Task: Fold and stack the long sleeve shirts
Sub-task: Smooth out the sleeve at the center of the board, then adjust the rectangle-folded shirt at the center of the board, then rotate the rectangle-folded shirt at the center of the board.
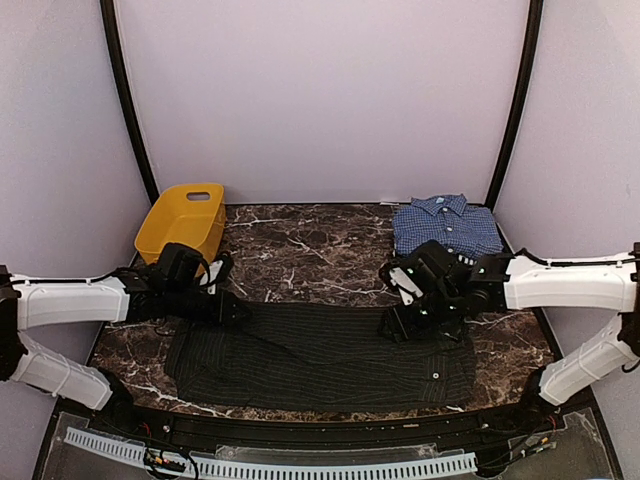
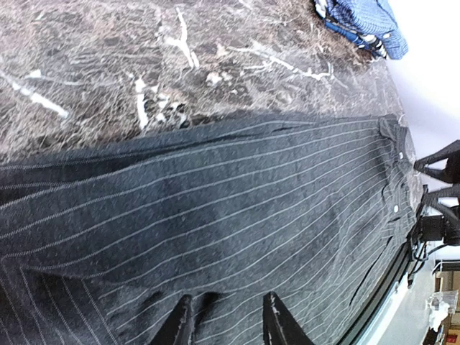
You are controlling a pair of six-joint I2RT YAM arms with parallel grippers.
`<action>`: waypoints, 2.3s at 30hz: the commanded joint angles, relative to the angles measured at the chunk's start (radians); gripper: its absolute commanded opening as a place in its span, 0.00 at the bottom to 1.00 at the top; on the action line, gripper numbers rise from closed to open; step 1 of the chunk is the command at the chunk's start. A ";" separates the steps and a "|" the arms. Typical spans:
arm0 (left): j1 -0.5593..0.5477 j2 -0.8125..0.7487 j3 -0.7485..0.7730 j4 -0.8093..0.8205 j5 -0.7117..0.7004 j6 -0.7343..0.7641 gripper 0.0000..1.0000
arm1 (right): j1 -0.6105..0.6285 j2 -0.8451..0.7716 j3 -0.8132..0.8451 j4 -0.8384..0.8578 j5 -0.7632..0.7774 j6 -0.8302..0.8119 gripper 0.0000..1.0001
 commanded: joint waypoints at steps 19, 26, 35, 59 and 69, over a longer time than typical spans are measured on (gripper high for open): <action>-0.003 0.217 -0.028 0.104 -0.126 -0.062 0.19 | 0.273 0.584 0.319 0.412 -0.147 -0.098 0.39; -0.003 0.205 -0.086 0.112 -0.166 -0.061 0.16 | 0.325 0.617 0.283 0.371 -0.092 -0.102 0.31; -0.003 0.200 -0.110 0.125 -0.181 -0.059 0.15 | 0.361 0.636 0.265 0.311 0.016 -0.108 0.36; -0.005 -0.055 -0.088 -0.046 -0.087 -0.130 0.49 | 0.215 0.368 0.155 0.299 -0.069 -0.055 0.68; -0.014 -0.109 -0.170 -0.143 -0.139 -0.190 0.50 | -0.024 0.196 0.027 0.111 0.047 0.029 0.71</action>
